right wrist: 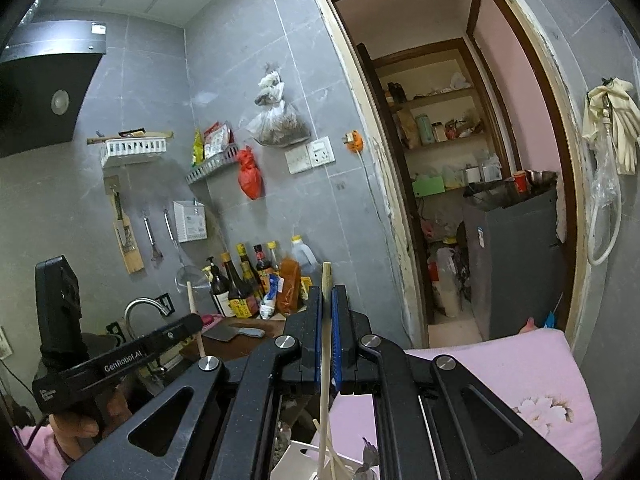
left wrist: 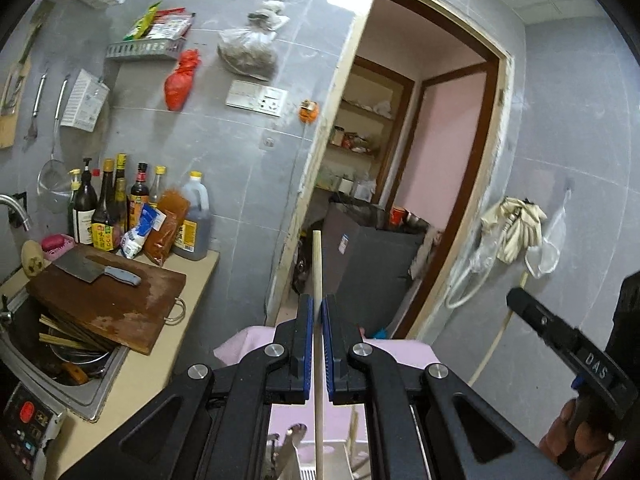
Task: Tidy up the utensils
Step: 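Lift both chopsticks and carry them over the white caddy, then lower the left gripper's chopstick into the caddy while the right gripper lowers its chopstick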
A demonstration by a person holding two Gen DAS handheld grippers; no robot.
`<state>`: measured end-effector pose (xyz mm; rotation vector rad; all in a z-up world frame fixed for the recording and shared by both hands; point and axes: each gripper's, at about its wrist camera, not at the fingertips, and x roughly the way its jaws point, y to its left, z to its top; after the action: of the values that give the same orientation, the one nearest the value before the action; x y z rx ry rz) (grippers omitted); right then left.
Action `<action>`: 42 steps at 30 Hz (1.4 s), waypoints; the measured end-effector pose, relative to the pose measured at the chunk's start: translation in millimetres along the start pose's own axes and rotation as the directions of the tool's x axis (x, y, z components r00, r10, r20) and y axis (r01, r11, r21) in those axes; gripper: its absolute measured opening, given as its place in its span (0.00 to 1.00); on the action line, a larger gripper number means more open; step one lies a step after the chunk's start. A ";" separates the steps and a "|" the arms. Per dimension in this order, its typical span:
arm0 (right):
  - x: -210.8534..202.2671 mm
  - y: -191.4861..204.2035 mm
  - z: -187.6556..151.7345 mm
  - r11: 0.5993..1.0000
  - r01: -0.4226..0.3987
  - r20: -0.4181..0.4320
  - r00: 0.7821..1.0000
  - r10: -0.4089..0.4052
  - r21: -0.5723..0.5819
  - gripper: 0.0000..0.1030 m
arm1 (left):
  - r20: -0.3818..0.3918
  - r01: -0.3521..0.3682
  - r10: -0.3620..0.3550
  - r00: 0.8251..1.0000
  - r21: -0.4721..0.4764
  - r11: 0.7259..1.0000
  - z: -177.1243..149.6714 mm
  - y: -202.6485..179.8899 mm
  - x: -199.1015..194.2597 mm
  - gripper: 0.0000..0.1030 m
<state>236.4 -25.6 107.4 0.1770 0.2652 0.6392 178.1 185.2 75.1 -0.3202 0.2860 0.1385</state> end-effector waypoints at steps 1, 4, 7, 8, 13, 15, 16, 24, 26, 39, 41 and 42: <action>1.9 -0.2 -2.1 1.000 0.007 -0.001 1.000 -0.007 0.003 0.04 | 0.003 -0.001 0.001 1.000 -0.002 1.000 -0.3 1.9 1.1 0.05; 5.5 -1.6 -6.7 1.000 0.023 -0.006 1.000 -0.023 0.010 0.04 | -0.001 -0.006 0.006 1.000 -0.003 1.000 -2.8 7.7 7.6 0.05; 10.1 -2.6 -11.1 0.999 0.037 -0.011 0.999 -0.037 0.015 0.04 | -0.008 -0.010 0.010 1.000 -0.001 1.000 -6.7 11.5 13.3 0.05; 11.5 -3.3 -12.9 0.999 0.041 -0.014 0.999 -0.040 0.015 0.04 | -0.010 -0.012 0.012 1.000 0.000 1.000 -8.4 12.5 15.5 0.05; 20.1 -9.4 -26.2 0.997 0.065 -0.032 0.997 -0.064 0.030 0.04 | -0.024 -0.019 0.020 1.000 0.016 1.000 -19.2 14.4 25.1 0.05; 22.4 -11.1 -30.5 0.997 0.071 -0.038 0.997 -0.070 0.037 0.04 | -0.033 -0.018 0.019 0.999 0.022 1.000 -23.3 14.6 28.1 0.05; 24.4 -12.3 -34.3 0.996 0.075 -0.044 0.996 -0.073 0.040 0.04 | -0.039 -0.017 0.019 0.999 0.027 0.999 -25.7 15.0 30.0 0.05; 31.9 -11.9 -53.6 0.994 0.106 -0.071 0.992 -0.104 0.021 0.04 | -0.073 -0.014 0.017 0.997 0.044 0.999 -40.4 17.7 40.6 0.05; 32.2 -10.3 -56.4 0.994 0.112 -0.072 0.991 -0.110 0.014 0.04 | -0.071 -0.021 0.024 0.997 0.048 0.999 -44.7 18.6 41.3 0.05; 37.9 -10.7 -83.1 0.989 0.146 -0.093 0.985 -0.148 -0.021 0.04 | -0.078 -0.064 0.069 0.995 0.074 0.995 -72.5 19.3 48.2 0.05; 40.1 -10.8 -86.4 0.989 0.148 -0.101 0.984 -0.150 -0.025 0.04 | -0.084 -0.057 0.064 0.994 0.086 0.995 -75.7 17.9 49.6 0.05; 41.1 -10.8 -88.8 0.988 0.150 -0.106 0.983 -0.153 -0.027 0.04 | -0.089 -0.053 0.062 0.994 0.091 0.994 -77.1 17.1 50.1 0.05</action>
<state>247.7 -1.9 12.6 0.1030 0.3727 0.5004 203.1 180.3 -15.0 -0.2312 0.3914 0.1678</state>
